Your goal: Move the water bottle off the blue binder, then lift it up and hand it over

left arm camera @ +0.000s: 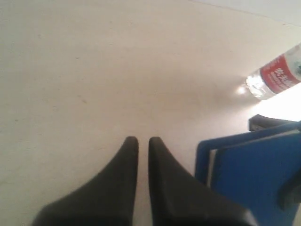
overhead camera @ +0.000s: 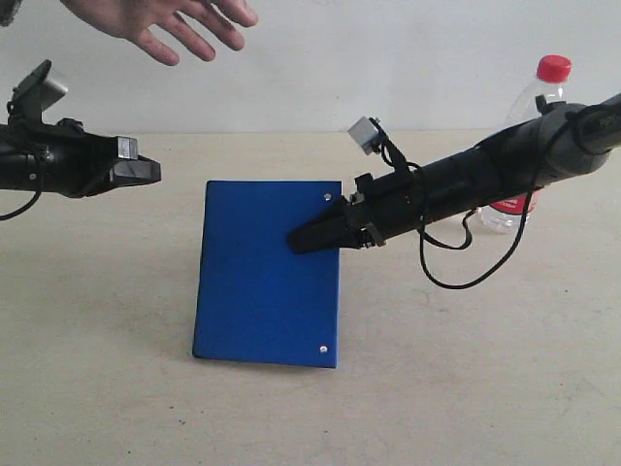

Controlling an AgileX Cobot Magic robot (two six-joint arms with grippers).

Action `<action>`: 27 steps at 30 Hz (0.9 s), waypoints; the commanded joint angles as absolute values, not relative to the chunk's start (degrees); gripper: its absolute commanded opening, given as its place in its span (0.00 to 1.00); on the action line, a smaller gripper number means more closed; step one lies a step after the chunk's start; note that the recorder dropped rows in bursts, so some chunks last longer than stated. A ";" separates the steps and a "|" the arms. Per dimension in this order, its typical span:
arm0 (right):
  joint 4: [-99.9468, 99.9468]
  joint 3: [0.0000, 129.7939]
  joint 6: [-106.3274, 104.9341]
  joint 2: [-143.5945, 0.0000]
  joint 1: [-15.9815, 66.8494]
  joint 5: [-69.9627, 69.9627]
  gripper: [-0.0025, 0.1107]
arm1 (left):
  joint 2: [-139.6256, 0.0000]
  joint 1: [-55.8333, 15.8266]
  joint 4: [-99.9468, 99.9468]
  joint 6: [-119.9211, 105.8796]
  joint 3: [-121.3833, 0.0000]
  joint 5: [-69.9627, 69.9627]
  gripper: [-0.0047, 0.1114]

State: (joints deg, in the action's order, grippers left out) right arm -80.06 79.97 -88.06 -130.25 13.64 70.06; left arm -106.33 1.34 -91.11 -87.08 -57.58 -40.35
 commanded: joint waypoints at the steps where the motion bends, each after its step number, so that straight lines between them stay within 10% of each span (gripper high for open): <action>1: -71.64 80.10 -90.49 -126.54 13.77 69.96 0.02 | -103.12 1.36 -91.14 -86.75 -56.94 -29.57 0.08; 9: -70.55 80.01 -90.08 -116.72 14.01 69.96 0.02 | -91.79 -2.70 -92.37 -89.98 -51.91 9.29 0.08; 27: -60.85 70.34 -90.24 -92.09 32.75 42.24 0.02 | -70.98 -9.84 -8.84 -7.21 -24.76 34.72 0.08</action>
